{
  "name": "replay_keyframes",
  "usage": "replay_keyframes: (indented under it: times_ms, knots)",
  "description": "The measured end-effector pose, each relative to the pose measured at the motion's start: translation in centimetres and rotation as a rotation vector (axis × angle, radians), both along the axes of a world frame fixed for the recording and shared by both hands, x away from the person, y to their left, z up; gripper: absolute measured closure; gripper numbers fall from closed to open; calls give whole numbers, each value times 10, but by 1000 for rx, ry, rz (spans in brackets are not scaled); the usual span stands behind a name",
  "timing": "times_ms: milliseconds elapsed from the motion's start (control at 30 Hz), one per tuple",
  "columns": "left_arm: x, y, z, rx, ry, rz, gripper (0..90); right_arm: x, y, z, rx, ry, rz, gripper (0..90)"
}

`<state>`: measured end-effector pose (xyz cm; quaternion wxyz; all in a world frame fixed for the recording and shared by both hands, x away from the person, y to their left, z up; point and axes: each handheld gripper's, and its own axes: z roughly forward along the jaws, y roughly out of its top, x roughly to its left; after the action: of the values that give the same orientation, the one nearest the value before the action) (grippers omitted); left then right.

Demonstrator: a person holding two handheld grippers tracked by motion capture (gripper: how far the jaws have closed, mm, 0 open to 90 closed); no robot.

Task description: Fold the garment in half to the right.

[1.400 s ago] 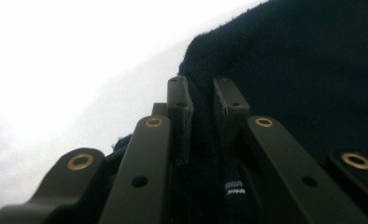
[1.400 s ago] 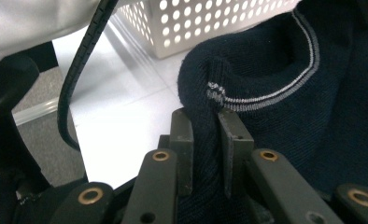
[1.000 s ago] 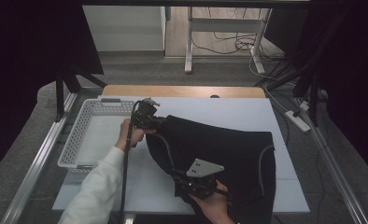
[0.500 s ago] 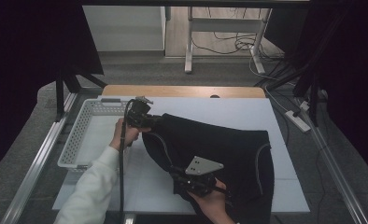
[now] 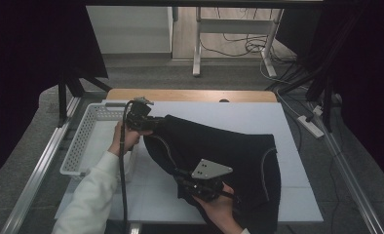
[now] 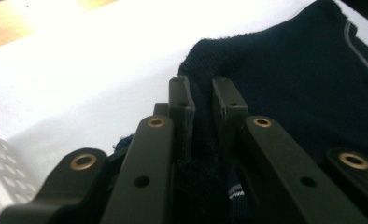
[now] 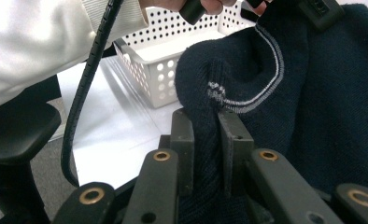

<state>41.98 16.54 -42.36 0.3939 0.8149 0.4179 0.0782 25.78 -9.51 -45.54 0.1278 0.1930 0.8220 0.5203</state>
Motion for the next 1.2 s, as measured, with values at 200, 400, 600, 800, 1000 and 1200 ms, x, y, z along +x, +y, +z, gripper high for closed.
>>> replay_keyframes:
  times_ms: [200, 400, 600, 800, 1000, 1200]
  knots:
    - [-1, 7, 5, -6, -6, 12, 792, 1, 6, 4, 13, -9, 12, 780]
    - [-2, 21, 11, -23, -15, 34, 792, 3, 16, 9, 24, -18, 27, 780]
    - [-1, 23, 9, -22, -8, 30, 792, 4, 18, 6, 20, -11, 26, 780]
    - [-2, 26, 9, -26, -11, 31, 792, 6, 21, 6, 21, -8, 30, 780]
    - [-3, 27, 11, -26, -16, 34, 792, 5, 23, 5, 24, -5, 32, 780]
    - [-5, 41, 23, -44, -36, 56, 793, 6, 32, 16, 34, -28, 48, 780]
